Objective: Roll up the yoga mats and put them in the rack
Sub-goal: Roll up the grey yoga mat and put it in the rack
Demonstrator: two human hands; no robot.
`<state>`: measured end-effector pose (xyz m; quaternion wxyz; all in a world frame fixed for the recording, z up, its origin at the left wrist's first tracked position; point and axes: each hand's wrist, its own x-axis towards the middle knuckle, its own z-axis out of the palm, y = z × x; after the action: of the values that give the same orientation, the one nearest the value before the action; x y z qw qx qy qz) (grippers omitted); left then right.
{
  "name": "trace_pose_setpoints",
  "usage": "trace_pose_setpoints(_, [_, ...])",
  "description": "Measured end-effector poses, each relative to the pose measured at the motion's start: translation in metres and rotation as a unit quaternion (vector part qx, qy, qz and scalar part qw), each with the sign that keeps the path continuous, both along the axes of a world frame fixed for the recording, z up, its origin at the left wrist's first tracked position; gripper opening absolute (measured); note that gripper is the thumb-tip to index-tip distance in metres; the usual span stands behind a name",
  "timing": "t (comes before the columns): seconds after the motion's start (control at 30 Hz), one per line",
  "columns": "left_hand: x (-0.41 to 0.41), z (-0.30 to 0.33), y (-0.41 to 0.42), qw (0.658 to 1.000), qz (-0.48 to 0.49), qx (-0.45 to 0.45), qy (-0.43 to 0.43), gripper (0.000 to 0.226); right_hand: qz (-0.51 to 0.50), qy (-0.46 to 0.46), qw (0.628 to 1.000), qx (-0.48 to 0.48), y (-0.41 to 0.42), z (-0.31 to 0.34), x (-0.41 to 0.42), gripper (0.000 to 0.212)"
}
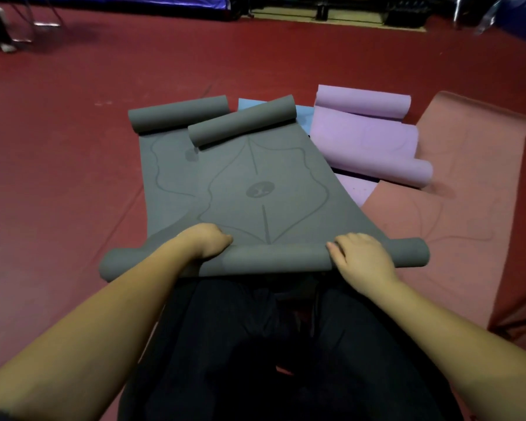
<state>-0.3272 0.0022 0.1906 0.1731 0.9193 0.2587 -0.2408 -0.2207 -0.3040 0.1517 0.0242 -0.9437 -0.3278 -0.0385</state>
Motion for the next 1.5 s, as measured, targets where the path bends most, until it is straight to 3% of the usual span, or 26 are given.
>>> trace_pose_setpoints(0.23, [0.010,-0.006,0.000,1.000,0.019,-0.005,0.018,0.047,-0.038,0.004,0.999,-0.032,0.013,0.000,0.007,0.055])
trace_pose_setpoints(0.33, [0.003,-0.012,0.001,0.996,0.012,0.063,-0.067,0.043,-0.046,0.001,0.998,-0.050,0.017,0.000,0.013,0.049])
trace_pose_setpoints(0.43, [-0.013,-0.020,-0.005,0.965,0.012,0.147,-0.216,0.048,-0.060,0.019,0.996,-0.059,0.023,0.000,0.019,0.051])
trace_pose_setpoints(0.57, [-0.043,-0.043,-0.019,0.930,-0.073,0.223,-0.282,0.050,-0.083,0.104,0.988,-0.074,0.031,0.006,0.030,0.057])
trace_pose_setpoints(0.8, [-0.026,-0.018,-0.015,0.946,-0.079,0.223,-0.220,0.067,-0.092,0.196,0.970,-0.111,0.041,0.027,0.043,0.062])
trace_pose_setpoints(1.13, [-0.039,0.000,-0.028,0.974,-0.036,0.153,-0.165,0.048,-0.057,0.330,0.922,-0.195,0.030,0.056,0.044,0.061])
trace_pose_setpoints(1.33, [-0.035,-0.006,-0.022,0.983,-0.020,0.108,-0.150,0.043,-0.024,0.304,0.935,-0.178,0.029,0.040,0.047,0.054])
trace_pose_setpoints(1.5, [-0.028,0.000,-0.018,0.991,0.008,0.067,-0.117,0.038,-0.059,0.145,0.987,-0.044,0.022,0.028,0.032,0.045])
